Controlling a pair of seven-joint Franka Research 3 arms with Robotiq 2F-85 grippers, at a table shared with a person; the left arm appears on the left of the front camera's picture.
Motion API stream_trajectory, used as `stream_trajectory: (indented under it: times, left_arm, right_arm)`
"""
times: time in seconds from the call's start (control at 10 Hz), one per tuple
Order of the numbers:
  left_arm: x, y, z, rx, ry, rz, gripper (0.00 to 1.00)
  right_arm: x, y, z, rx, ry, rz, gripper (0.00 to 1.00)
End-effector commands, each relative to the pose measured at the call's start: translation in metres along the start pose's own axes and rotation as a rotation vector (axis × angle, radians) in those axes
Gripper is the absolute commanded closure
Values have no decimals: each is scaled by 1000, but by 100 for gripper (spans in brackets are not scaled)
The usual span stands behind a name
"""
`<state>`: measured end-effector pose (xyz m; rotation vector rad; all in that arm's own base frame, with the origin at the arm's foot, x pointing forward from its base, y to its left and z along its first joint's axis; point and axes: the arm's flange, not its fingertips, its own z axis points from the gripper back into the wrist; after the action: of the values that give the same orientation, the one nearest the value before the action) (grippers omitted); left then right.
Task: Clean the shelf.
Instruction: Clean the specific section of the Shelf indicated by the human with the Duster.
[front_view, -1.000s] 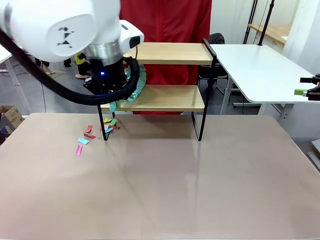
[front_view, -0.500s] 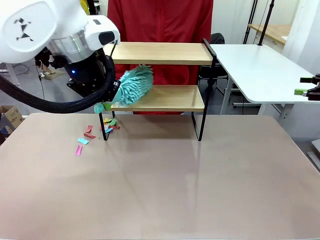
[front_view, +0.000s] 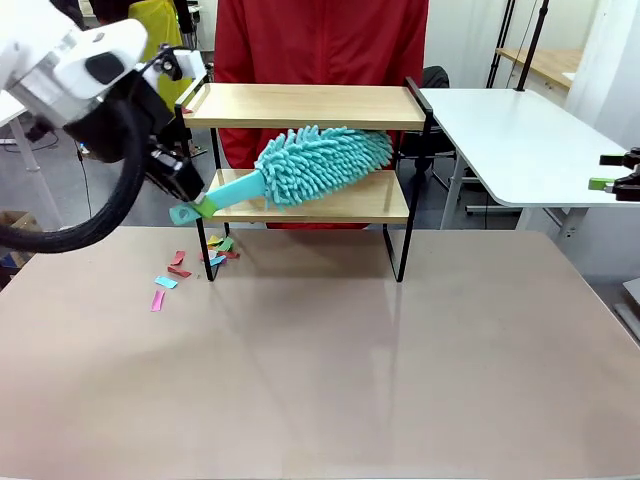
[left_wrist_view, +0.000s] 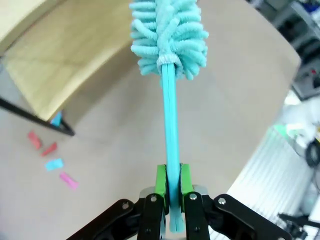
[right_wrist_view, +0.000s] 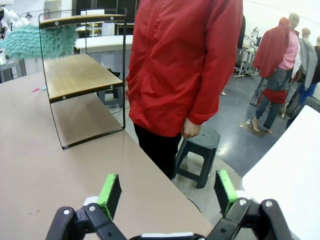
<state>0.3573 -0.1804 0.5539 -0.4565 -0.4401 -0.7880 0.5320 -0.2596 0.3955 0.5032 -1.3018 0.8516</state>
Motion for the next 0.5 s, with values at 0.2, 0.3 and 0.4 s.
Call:
stream_trajectory:
  times: [0.2, 0.3, 0.4]
  left_arm:
    - [-12, 24, 23, -158, 141, -196, 87]
    - [-13, 21, 38, -125, 242, -267, 87]
    - [-15, 20, 49, -94, 331, -310, 87]
  right_arm:
    - [6, 0, -1, -3, 18, -13, 0]
    - [6, 0, -1, -3, 18, -13, 0]
    - [6, 0, -1, -3, 18, -13, 0]
